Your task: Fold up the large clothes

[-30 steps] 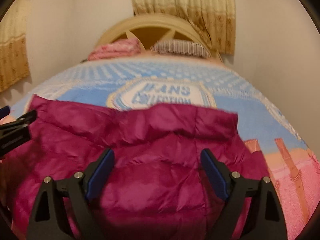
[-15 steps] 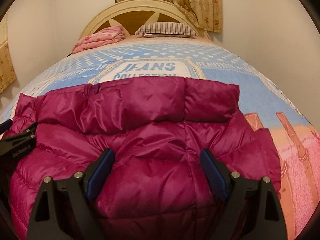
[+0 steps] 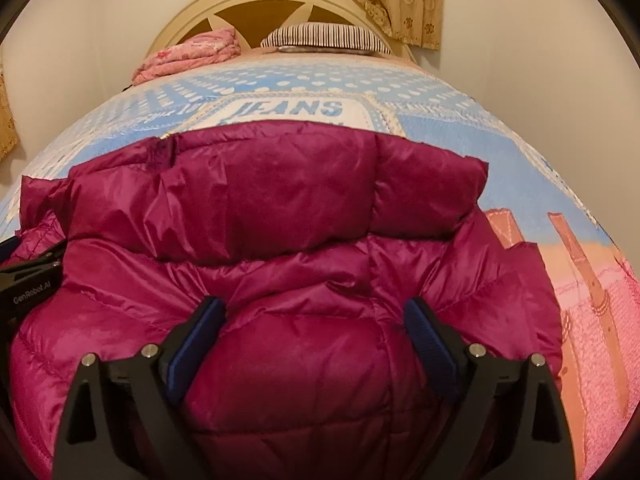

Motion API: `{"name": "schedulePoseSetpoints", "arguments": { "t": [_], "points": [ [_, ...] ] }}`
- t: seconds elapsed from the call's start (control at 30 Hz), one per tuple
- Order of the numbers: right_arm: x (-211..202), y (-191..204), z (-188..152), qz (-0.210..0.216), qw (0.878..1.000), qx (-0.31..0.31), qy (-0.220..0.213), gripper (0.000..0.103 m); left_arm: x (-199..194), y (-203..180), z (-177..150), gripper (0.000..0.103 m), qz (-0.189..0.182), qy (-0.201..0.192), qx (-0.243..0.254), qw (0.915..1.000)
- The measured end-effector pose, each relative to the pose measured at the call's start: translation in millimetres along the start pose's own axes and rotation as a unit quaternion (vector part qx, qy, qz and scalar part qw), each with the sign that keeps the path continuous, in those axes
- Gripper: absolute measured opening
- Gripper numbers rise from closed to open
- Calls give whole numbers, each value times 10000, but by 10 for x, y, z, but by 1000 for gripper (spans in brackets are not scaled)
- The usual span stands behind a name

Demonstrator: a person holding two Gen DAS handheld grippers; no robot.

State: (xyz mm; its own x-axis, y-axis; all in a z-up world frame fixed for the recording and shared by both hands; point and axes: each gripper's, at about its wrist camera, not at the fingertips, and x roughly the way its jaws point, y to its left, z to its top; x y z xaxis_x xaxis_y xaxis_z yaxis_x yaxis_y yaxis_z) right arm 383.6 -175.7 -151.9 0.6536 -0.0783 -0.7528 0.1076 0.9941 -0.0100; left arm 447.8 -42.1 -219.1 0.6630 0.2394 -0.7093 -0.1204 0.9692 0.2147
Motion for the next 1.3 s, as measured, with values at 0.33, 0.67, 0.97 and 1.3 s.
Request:
{"name": "schedulePoseSetpoints", "arguments": {
  "t": [0.33, 0.67, 0.97, 1.3],
  "points": [
    [53, 28, 13, -101, 9998, -77, 151, 95, 30, -25, 8, 100, 72, 53, 36, 10000],
    [94, 71, 17, -197, 9994, -159, 246, 96, 29, -23, -2, 100, 88, 56, 34, 9999],
    [114, 98, 25, -280, 9989, -240, 288, 97, 30, -22, 0, 100, 92, 56, 34, 9999],
    [128, 131, 47, -324, 9985, -290, 332, 97, -1, 18, -1, 100, 43, 88, 10, 10000]
  ]
}}
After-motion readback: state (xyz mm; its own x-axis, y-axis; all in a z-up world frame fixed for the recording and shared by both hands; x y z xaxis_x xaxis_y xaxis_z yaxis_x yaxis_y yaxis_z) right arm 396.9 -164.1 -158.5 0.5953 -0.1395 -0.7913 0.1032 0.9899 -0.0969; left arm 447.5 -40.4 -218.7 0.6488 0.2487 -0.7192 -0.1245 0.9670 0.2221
